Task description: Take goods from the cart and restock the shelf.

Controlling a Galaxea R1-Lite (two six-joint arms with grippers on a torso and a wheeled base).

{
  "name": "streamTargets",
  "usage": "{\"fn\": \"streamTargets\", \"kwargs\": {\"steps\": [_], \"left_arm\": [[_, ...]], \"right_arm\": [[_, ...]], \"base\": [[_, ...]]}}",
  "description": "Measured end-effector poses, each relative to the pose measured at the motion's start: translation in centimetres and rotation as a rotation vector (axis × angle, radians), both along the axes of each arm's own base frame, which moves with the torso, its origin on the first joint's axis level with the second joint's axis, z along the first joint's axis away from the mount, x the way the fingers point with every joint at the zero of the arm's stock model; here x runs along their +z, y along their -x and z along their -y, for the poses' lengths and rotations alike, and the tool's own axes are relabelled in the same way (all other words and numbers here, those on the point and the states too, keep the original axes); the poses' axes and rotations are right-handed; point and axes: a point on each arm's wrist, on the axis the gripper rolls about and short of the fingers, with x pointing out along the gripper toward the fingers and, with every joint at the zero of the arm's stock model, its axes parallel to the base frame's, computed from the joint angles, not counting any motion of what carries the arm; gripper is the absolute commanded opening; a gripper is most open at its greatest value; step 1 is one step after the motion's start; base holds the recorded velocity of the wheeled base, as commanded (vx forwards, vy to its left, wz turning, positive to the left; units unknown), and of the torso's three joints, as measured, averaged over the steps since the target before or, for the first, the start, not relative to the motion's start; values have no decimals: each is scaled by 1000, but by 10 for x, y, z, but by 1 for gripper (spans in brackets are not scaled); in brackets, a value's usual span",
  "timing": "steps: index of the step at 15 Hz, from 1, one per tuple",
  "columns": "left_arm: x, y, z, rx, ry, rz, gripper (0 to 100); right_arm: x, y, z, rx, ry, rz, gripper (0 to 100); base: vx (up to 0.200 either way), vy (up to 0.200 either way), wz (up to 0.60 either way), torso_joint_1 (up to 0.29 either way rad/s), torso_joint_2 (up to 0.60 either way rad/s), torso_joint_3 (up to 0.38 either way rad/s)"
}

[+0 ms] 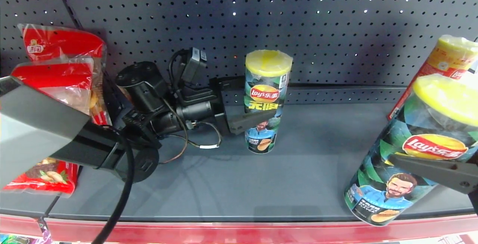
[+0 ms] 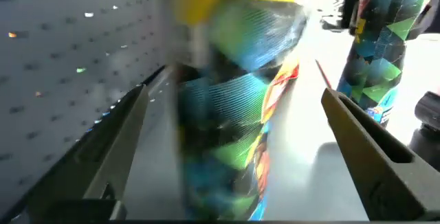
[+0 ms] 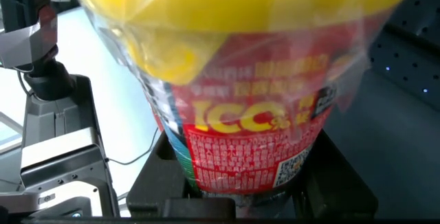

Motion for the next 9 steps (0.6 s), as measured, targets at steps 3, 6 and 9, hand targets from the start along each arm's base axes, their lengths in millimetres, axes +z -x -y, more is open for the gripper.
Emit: {"fn": "streamTargets", "kwargs": {"steps": [3, 6, 9], "left_arm": [[-3, -4, 7, -12, 1, -7, 100], [-5, -8, 14, -28, 4, 0, 0], [-7, -9, 21, -38, 6, -2, 0]], "right_arm": [[-3, 3, 0, 5, 6, 2, 0], [-5, 5, 1, 6, 7, 1, 0], [-5, 6, 1, 6, 7, 3, 0]], "base": [[0, 0, 0, 0, 0, 0], [0, 0, 0, 0, 0, 0], [0, 0, 0, 0, 0, 0]]}}
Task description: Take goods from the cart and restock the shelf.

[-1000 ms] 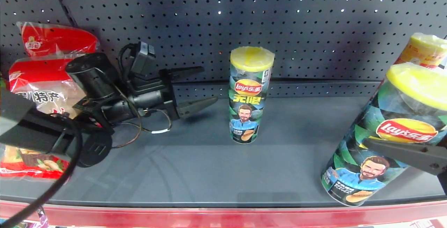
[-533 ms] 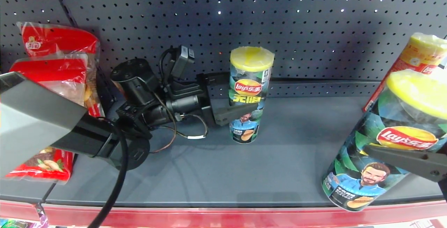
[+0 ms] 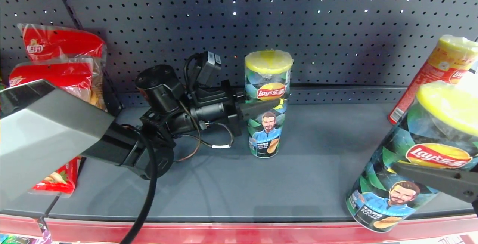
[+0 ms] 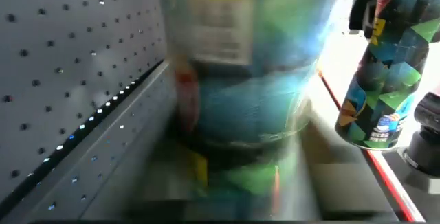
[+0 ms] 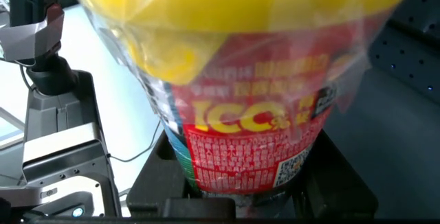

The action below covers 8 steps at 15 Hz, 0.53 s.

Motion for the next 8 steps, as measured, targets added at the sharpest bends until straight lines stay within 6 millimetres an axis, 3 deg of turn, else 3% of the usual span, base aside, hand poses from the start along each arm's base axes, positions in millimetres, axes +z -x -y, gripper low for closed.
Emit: {"fn": "streamTargets", "kwargs": {"steps": [5, 8], "left_arm": [[3, 8, -1, -10, 9, 17, 0], [5, 45, -4, -61, -15, -23, 0]], "right_arm": [[-2, 0, 0, 1, 1, -6, 0], [-2, 0, 0, 2, 2, -8, 0]], "base": [[0, 0, 0, 0, 0, 0], [0, 0, 0, 0, 0, 0]]}}
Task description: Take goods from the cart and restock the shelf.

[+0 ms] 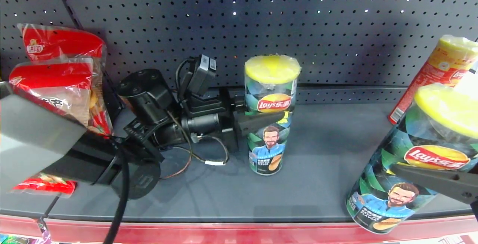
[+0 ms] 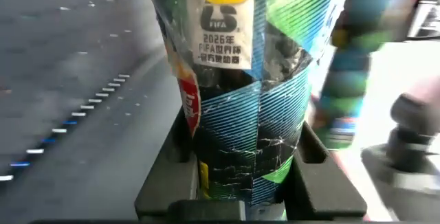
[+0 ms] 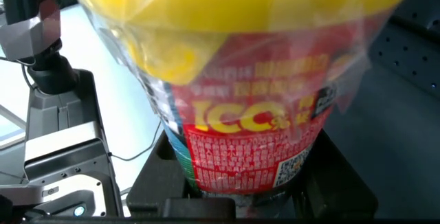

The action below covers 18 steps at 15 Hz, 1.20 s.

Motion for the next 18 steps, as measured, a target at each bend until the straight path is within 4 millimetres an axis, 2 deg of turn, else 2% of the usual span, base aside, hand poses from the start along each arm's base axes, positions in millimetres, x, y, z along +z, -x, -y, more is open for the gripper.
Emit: {"fn": "streamTargets", "kwargs": {"steps": [2, 4, 7, 9, 13, 18], "left_arm": [[-4, 28, -8, -25, -28, -39, 0], [-5, 48, -18, -37, -42, -57, 0], [-10, 53, -43, -15, -72, -59, 0], [-11, 51, -50, -1, -78, -55, 0], [-1, 44, -41, 1, -50, -21, 0], [3, 52, -19, -45, -31, -20, 0]], "right_arm": [[0, 0, 0, 0, 0, -1, 0], [0, 0, 0, -2, -1, 2, 0], [1, 2, 1, -2, -2, 9, 0], [2, 3, 1, -2, -4, 13, 0], [2, 4, 1, 1, -4, 14, 0], [-2, 4, 1, 2, -1, 1, 0]], "base": [[0, 0, 0, 0, 0, 0], [0, 0, 0, 0, 0, 0], [0, 0, 0, 0, 0, 0], [0, 0, 0, 0, 0, 0], [0, 0, 0, 0, 0, 0], [0, 0, 0, 0, 0, 0]]}}
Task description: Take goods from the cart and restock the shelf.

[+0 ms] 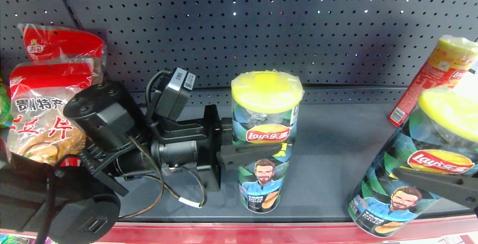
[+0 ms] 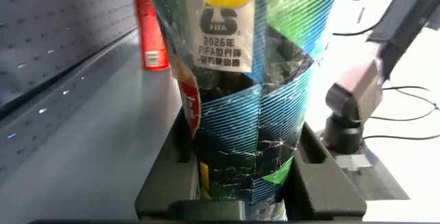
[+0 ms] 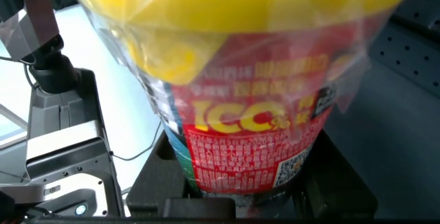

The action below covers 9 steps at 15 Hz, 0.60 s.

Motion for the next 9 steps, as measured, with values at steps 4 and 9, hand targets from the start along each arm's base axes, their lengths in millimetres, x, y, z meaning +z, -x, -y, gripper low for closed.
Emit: {"fn": "streamTargets", "kwargs": {"steps": [4, 9], "left_arm": [[-5, 2, 0, -5, -13, -16, 0], [-10, -5, 6, -6, -18, -18, 0]], "right_arm": [[-1, 0, 0, 0, 1, -1, 0], [-1, 0, 0, 0, 1, 0, 0]], "base": [[0, 0, 0, 0, 0, 0], [0, 0, 0, 0, 0, 0]]}}
